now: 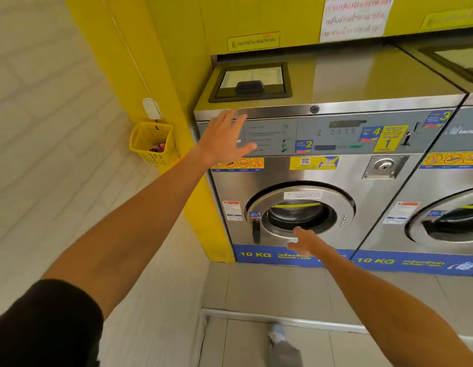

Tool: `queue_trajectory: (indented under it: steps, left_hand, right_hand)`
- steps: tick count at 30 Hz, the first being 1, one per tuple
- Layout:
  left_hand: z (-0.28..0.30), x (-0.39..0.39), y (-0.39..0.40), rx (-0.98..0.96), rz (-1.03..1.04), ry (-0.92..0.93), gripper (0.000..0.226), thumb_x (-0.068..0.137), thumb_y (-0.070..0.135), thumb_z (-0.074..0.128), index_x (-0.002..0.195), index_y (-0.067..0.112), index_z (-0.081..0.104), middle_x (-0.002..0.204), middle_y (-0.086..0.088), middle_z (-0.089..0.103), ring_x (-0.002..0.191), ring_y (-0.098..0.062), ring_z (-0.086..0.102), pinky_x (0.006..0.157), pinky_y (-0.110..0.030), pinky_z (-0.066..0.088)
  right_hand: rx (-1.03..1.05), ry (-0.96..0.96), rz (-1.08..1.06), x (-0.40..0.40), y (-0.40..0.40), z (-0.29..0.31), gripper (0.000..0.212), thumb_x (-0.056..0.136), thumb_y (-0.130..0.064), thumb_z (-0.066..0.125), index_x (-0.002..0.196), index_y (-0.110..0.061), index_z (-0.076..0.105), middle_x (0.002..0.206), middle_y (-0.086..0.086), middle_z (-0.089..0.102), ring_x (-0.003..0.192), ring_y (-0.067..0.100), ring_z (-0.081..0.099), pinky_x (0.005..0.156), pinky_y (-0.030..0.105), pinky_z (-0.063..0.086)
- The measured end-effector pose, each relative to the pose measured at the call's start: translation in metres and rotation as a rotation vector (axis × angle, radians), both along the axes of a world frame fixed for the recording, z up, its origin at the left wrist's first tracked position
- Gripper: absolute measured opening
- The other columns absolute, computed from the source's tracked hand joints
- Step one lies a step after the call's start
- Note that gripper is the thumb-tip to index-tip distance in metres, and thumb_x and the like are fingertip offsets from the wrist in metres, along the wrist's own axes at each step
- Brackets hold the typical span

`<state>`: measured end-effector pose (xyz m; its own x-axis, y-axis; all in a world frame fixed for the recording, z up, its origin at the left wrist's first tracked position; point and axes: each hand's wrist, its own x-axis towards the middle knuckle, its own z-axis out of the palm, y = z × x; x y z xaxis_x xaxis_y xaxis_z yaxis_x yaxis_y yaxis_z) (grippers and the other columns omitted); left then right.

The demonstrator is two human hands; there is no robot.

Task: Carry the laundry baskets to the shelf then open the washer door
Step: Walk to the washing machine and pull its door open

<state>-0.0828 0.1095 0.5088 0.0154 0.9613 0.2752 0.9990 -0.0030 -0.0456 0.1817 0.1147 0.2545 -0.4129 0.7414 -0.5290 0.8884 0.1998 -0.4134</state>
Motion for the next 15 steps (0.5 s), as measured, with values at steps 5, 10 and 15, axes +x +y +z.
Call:
queue_trajectory:
  steps: [5, 10, 15]
  left_hand:
    - [-0.016, -0.008, 0.056, 0.038, -0.07, 0.089, 0.091, 0.085, 0.068, 0.05, 0.152, 0.012, 0.027, 0.161, -0.019, 0.023, 0.147, -0.039, 0.023, 0.119, -0.056, 0.022]
    - [-0.036, -0.018, 0.085, 0.172, -0.062, 0.097, 0.093, 0.085, 0.072, 0.046, 0.154, 0.014, 0.027, 0.161, -0.012, 0.028, 0.148, -0.031, 0.026, 0.121, -0.049, 0.019]
    - [-0.053, 0.0, 0.095, 0.347, 0.004, 0.007, 0.095, 0.079, 0.076, 0.052, 0.146, 0.009, 0.045, 0.154, -0.014, 0.04, 0.144, -0.033, 0.034, 0.119, -0.051, 0.021]
  right_hand:
    - [-0.097, 0.037, -0.005, -0.055, 0.05, -0.031, 0.067, 0.089, -0.047, 0.061, 0.139, -0.008, 0.041, 0.13, 0.015, 0.059, 0.106, 0.03, 0.063, 0.089, 0.039, 0.053]
    - [-0.134, 0.073, -0.008, -0.114, 0.064, -0.072, 0.053, 0.091, -0.037, 0.059, 0.135, -0.009, 0.047, 0.123, 0.015, 0.062, 0.106, 0.028, 0.062, 0.089, 0.036, 0.052]
    - [-0.267, 0.125, -0.254, -0.161, 0.066, -0.117, 0.047, 0.098, -0.03, 0.053, 0.135, -0.002, 0.045, 0.127, 0.019, 0.06, 0.117, 0.034, 0.06, 0.09, 0.039, 0.049]
